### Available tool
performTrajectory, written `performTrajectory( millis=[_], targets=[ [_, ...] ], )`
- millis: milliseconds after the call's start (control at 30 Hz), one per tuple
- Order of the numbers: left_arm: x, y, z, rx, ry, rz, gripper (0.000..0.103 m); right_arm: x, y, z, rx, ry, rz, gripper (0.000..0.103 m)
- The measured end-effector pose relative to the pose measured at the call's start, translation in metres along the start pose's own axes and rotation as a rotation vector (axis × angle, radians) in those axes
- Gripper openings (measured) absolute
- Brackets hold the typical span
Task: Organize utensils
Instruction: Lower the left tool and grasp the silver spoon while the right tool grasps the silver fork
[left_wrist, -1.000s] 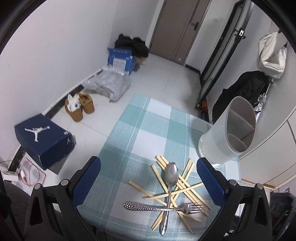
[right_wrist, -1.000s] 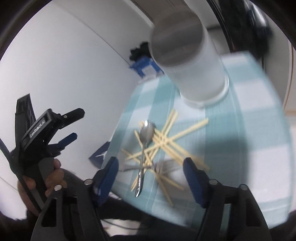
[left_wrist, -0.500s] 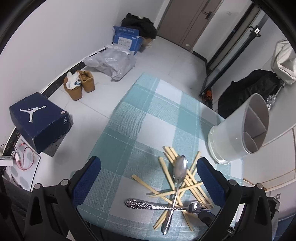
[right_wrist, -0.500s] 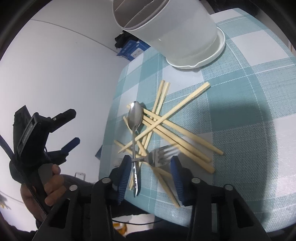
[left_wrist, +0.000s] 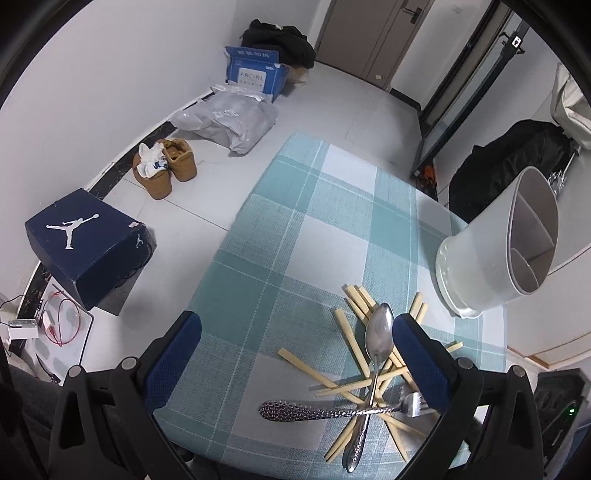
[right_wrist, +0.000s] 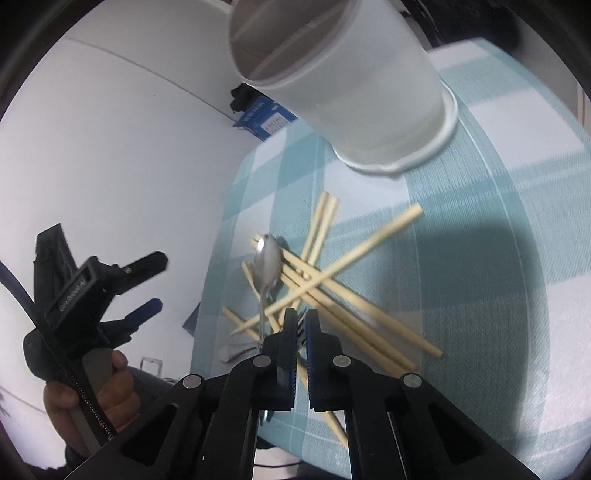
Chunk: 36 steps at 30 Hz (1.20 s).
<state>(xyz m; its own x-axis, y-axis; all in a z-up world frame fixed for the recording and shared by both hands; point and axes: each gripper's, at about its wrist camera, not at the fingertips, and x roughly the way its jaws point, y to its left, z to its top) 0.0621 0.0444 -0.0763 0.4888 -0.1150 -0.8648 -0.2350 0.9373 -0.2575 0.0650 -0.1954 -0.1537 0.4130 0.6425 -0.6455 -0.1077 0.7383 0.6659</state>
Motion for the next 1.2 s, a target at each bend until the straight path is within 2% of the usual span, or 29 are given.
performTrajectory(
  millis=[200,433,567,667,867,1033,1133,1200],
  targets=[
    [0.0,0.0,0.003,0.02,0.002,-0.008,0.102,-0.016,0.021,0.013,-0.083,-0.042,0.001,0.001],
    [0.003,0.001,0.005,0.01,0.016,-0.008,0.102,-0.062,0.047,0.035,-0.194,-0.132,0.002,0.001],
    [0.006,-0.007,0.003,0.05,0.026,-0.001,0.102,-0.093,0.063,0.044,-0.302,-0.181,-0.017,0.001],
    [0.013,-0.02,-0.001,0.118,0.062,-0.006,0.102,-0.113,0.069,0.047,-0.375,-0.195,-0.04,0.001],
    [0.033,-0.047,-0.009,0.262,0.144,0.027,0.101,-0.143,0.054,0.045,-0.411,-0.148,-0.067,0.001],
    [0.049,-0.064,-0.014,0.34,0.21,0.037,0.101,-0.141,0.04,0.037,-0.418,-0.094,-0.078,0.001],
    [0.06,-0.071,-0.018,0.386,0.239,0.079,0.088,-0.143,0.033,0.033,-0.397,-0.079,-0.065,0.001],
    [0.064,-0.07,-0.018,0.385,0.269,0.077,0.082,-0.143,0.028,0.03,-0.385,-0.073,-0.055,0.001]
  ],
)
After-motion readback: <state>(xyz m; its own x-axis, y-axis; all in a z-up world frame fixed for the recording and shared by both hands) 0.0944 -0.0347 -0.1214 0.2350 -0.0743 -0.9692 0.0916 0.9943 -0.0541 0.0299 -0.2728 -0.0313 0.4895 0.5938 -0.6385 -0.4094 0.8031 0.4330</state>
